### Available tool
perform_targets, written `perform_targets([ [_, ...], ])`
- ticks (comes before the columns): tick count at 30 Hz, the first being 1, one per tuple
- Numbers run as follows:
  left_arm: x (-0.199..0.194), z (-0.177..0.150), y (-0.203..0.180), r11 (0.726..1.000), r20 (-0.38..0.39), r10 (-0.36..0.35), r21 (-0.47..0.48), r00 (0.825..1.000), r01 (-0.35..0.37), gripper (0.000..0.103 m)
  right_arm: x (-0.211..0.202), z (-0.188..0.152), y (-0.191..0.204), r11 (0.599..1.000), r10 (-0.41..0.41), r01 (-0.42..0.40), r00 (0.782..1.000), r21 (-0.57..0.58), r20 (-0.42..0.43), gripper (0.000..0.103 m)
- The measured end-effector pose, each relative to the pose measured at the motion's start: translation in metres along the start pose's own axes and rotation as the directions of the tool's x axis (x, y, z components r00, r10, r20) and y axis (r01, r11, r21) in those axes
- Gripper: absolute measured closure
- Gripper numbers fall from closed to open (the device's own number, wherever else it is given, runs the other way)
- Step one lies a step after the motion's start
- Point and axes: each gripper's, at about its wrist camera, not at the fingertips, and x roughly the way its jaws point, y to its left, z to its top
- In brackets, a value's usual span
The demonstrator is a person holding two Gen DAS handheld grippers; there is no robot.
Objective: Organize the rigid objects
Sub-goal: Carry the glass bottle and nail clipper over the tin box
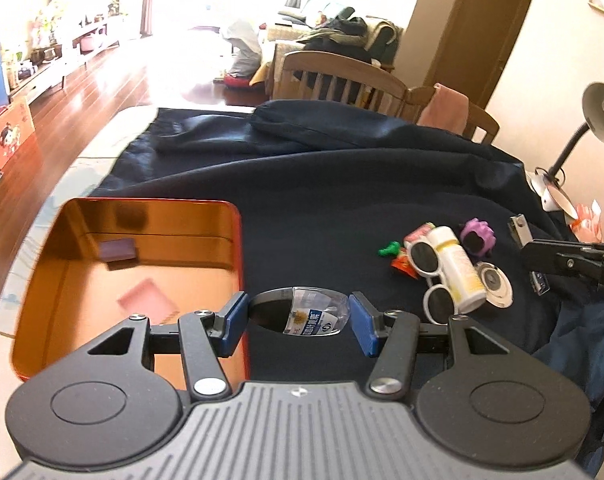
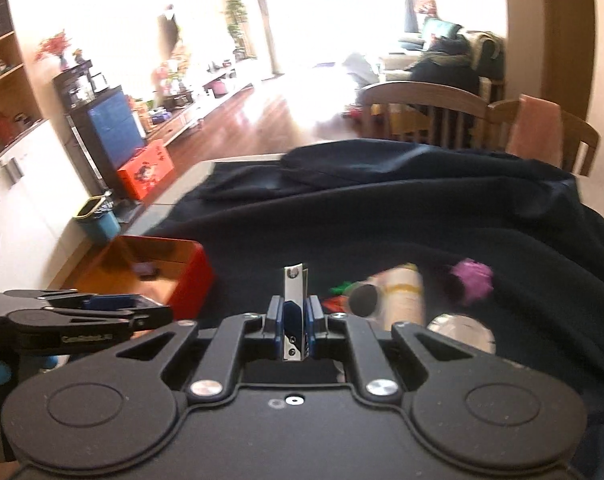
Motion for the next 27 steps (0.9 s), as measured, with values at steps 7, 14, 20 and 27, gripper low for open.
perform_targets([
  [7,-0.011,0.007,0.043,0.999,0.0,0.024,-0.026,1.0,-0.024,0.049,0.022,0.01,0.055,0.997,0.053,-0.054,0.999,-0.056,-0.012,0.092],
  [14,-0.015,0.018,0.087,0.997,-0.002,0.065,-0.029,0.998,-0.065,0.049,0.055,0.018,0.1,0.994,0.08,-0.082,0.996,-0.078,-0.037,0.092],
  [20,-0.002,0.029,0.12,0.997,-0.032,0.075,-0.028,0.997,-0.076,0.049,0.088,0.021,0.126,0.993,0.088,-0.094,0.993,-0.076,-0.078,0.092],
  [27,0.029,0.039,0.137,0.995,-0.068,0.093,0.025,0.993,-0.092,0.049,0.137,0.028,0.145,0.992,0.068,-0.079,0.99,-0.096,-0.121,0.092],
])
